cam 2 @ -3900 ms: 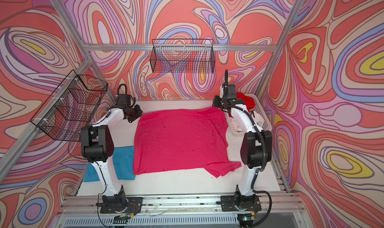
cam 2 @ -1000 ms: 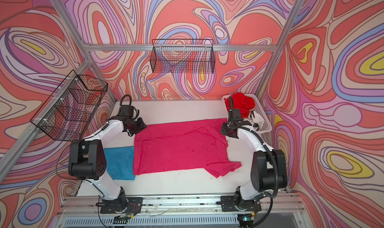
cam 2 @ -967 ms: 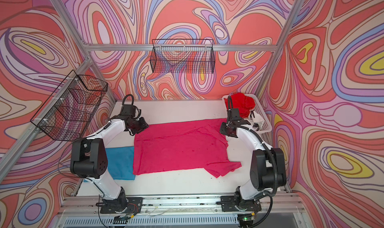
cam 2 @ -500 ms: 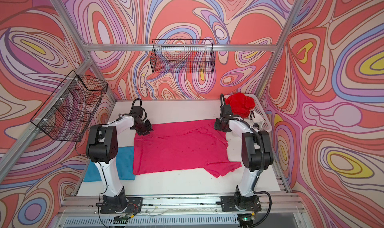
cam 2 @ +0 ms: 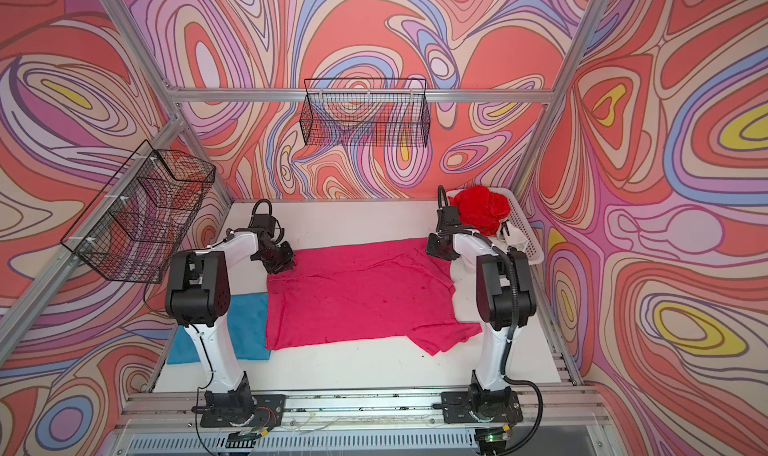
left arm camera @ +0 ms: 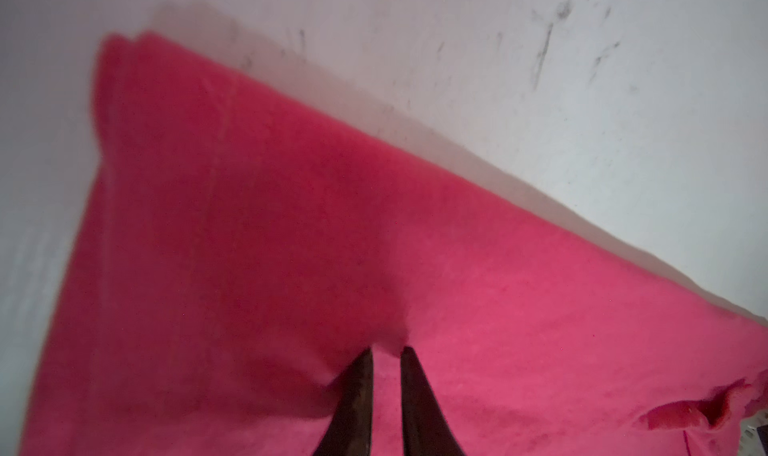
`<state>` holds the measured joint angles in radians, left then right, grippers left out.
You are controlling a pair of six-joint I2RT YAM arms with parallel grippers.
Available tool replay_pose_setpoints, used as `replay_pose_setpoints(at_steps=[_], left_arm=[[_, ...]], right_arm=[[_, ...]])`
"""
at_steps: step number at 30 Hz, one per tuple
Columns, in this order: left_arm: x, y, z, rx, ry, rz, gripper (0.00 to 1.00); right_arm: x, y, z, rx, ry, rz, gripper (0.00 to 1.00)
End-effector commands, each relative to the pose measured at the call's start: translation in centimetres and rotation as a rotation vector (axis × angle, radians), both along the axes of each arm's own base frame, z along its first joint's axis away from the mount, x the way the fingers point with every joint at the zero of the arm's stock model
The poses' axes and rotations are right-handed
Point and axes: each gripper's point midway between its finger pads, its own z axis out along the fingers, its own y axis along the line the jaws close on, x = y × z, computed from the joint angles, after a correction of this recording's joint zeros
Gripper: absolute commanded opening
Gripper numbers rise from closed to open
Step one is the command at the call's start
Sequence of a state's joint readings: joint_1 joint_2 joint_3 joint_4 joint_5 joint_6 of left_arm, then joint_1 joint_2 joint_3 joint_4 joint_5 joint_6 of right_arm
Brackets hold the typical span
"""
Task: Fold and stack the t-shirts
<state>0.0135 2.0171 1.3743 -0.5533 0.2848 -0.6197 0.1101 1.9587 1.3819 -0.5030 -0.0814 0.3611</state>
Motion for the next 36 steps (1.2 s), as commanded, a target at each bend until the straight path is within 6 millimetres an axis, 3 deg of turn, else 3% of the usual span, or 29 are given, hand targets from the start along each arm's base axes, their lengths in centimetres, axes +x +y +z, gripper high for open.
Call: replay_pose_setpoints(at_steps=[1,10,18,36], left_arm=[[-5.2,3.3,-3.7,0.114,0.204,0.034,0.17],[-5.4,5.4,-3.4,0.154,0.204,0.094,0.15],[-5.9,7.1,-2.5,0.183,0.195,0.132,0.14],[-7.6,8.6,-2.1,0.211,0.202,0.162,0.11]], right_arm=[[0.6,0.7,-0.2,0.046,-0.015,0.009,0.42],[1.4,2.3,-0.1,0.064,-0.02,0.048,0.42],[2.5,1.2,-0.8,0.01,-0.006,0.026,0.42],[4.2,-1.7,-1.9,-0.111,-0.018,-0.074,0.23]])
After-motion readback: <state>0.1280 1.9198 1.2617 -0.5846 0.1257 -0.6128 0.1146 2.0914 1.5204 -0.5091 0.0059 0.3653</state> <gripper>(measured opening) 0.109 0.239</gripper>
